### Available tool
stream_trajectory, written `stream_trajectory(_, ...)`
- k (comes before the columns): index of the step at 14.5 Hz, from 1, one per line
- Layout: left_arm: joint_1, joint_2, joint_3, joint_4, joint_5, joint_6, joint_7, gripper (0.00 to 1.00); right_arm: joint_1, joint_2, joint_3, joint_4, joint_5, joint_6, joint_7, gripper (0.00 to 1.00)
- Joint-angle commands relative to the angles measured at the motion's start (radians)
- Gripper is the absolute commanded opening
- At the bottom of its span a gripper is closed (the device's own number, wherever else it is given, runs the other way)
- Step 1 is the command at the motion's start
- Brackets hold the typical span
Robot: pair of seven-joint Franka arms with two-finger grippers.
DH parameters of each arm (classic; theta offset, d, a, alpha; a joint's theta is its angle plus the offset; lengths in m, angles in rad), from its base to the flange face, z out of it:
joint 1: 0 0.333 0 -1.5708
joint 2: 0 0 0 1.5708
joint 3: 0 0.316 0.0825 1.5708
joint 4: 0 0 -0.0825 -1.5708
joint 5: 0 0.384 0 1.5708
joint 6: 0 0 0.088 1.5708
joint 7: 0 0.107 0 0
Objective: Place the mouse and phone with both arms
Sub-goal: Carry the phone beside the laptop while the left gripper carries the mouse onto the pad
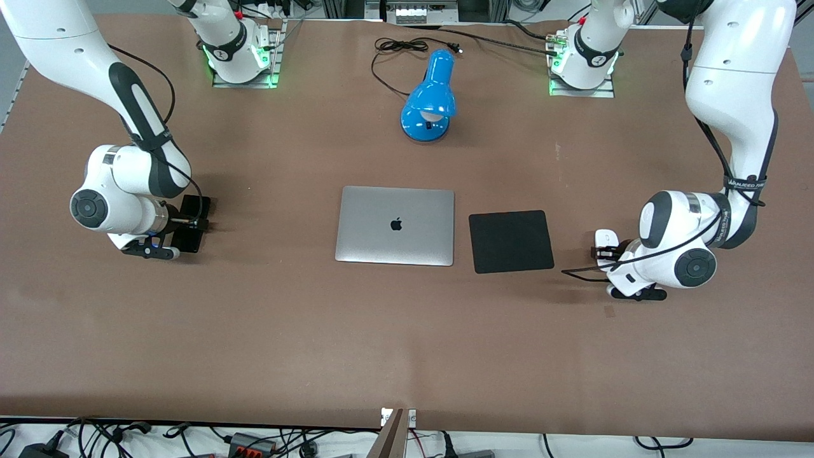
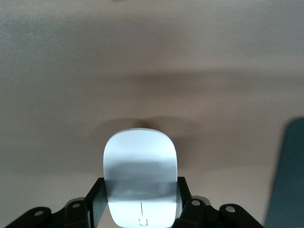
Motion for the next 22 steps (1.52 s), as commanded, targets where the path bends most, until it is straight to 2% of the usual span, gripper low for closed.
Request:
stream_trajectory(1, -0.015, -0.044, -0.068, 0.052, 0.009, -0.105, -0.009, 0.52, 0.0, -0.065, 0.027, 0.012, -0.006, -0.04, -0.036, 0.11)
stream_trajectory(5, -0.018, -0.009, -0.157, 0.07, -0.038, -0.107, -0.093, 0.54, 0.01, -0.074, 0.119, 0.046, 0.001, -0.044, -0.016, 0.11)
stream_trajectory(8, -0.077, 0.02, -0.157, 0.064, -0.068, -0.052, -0.145, 0.54, 0.042, -0.06, 0.176, 0.052, 0.003, -0.043, 0.08, 0.11)
stream_trajectory(12, -0.137, 0.049, -0.157, 0.059, -0.068, -0.003, -0.21, 0.54, 0.151, -0.007, 0.182, 0.106, 0.005, -0.041, 0.213, 0.11)
stream_trajectory(16, -0.154, 0.065, -0.157, 0.034, -0.066, 0.07, -0.21, 0.61, 0.223, 0.03, 0.182, 0.137, 0.006, -0.037, 0.338, 0.11)
stream_trajectory(17, -0.165, 0.068, -0.157, 0.03, -0.063, 0.078, -0.21, 0.7, 0.246, 0.032, 0.182, 0.137, 0.005, -0.035, 0.366, 0.11)
stream_trajectory(18, -0.168, 0.068, -0.157, 0.031, -0.06, 0.077, -0.212, 0.97, 0.263, 0.032, 0.183, 0.137, 0.006, -0.035, 0.374, 0.11)
stream_trajectory(22, -0.147, 0.028, -0.146, 0.056, -0.054, 0.005, -0.201, 1.0, 0.318, 0.078, 0.182, 0.183, 0.04, -0.031, 0.427, 0.11)
